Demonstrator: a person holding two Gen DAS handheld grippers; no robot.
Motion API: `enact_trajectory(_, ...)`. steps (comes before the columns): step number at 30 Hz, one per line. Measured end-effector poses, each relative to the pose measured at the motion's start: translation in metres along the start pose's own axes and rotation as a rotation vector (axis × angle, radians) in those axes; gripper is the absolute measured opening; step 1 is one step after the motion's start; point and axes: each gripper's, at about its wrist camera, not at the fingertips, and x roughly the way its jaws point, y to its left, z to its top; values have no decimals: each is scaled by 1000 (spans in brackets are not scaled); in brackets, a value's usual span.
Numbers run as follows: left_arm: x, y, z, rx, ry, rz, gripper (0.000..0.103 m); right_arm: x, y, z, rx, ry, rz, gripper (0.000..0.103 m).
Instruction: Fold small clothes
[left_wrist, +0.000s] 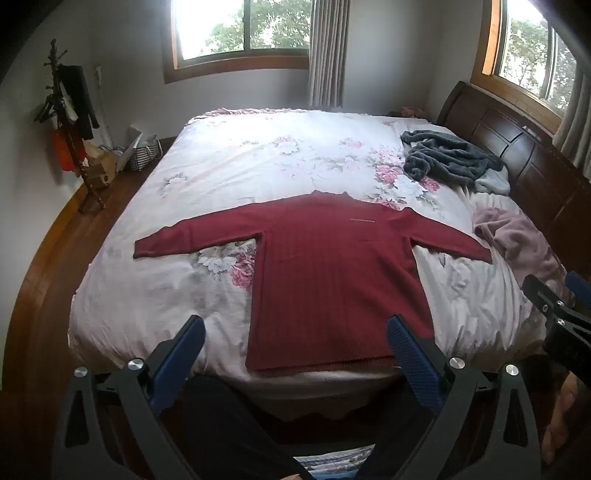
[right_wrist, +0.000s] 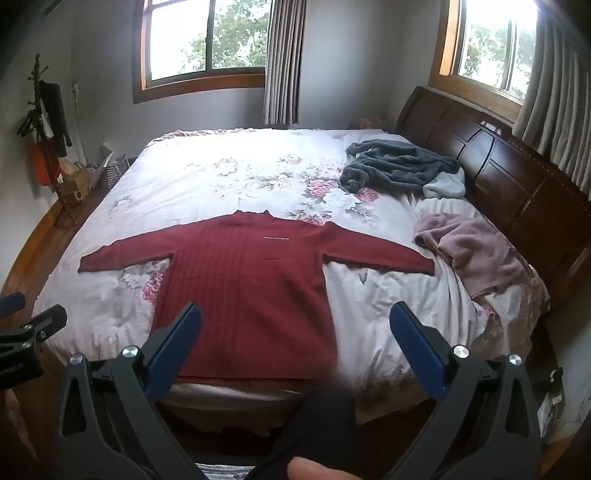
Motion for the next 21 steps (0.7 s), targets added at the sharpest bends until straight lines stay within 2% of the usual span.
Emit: enact_trajectory(21, -3, 1, -1, -9, -16, 4, 99, -1, -3, -3, 4, 5, 4, 100)
